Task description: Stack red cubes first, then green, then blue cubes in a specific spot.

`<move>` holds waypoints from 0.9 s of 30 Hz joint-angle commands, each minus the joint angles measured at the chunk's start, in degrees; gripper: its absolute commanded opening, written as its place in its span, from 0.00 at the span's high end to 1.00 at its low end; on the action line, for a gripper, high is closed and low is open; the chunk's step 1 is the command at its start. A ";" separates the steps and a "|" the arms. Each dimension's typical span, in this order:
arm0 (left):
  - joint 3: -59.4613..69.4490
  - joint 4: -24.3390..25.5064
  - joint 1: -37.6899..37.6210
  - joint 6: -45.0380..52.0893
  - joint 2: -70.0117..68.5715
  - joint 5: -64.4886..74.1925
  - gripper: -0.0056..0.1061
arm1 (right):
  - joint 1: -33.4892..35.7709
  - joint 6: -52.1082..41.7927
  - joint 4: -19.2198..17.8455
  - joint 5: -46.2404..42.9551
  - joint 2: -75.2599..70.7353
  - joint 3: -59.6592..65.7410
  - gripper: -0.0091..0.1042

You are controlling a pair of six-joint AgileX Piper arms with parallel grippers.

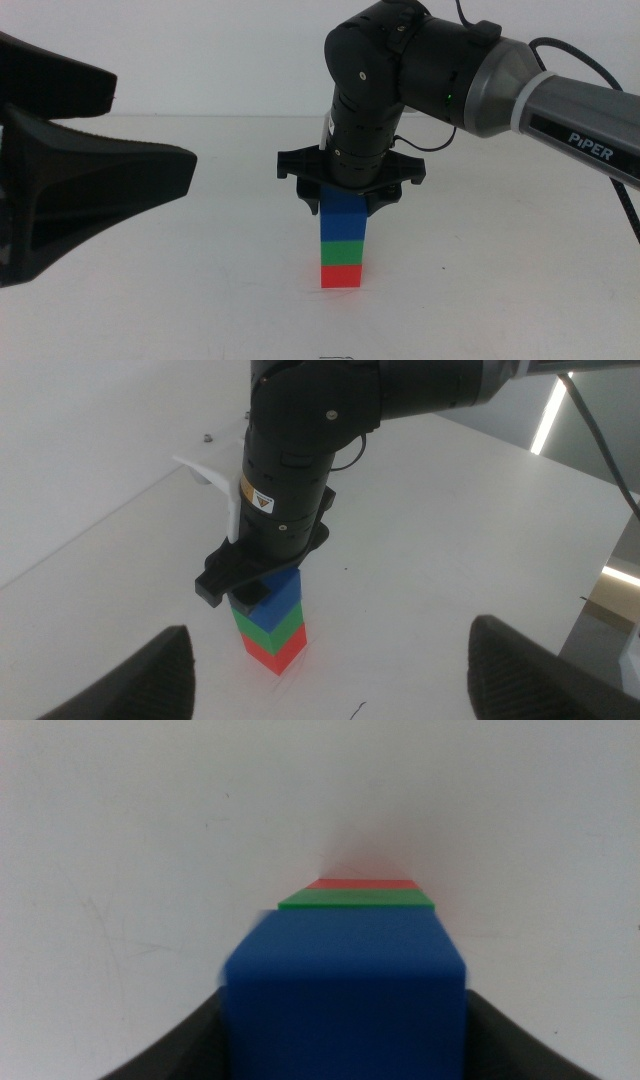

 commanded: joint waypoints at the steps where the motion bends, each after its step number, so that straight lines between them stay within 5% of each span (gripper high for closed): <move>1: -1.18 -1.59 0.03 -0.28 -0.06 -3.93 0.11 | 0.06 -0.37 -1.38 -0.98 -3.15 -1.91 0.44; 13: -1.18 -1.59 0.03 -0.28 -0.06 -3.93 0.11 | -0.13 -3.15 -1.38 1.91 -4.39 -1.91 0.29; 27: -1.18 -1.59 0.03 -0.28 -0.06 -3.93 0.11 | -0.13 -5.74 -4.25 4.78 -15.93 -1.91 0.28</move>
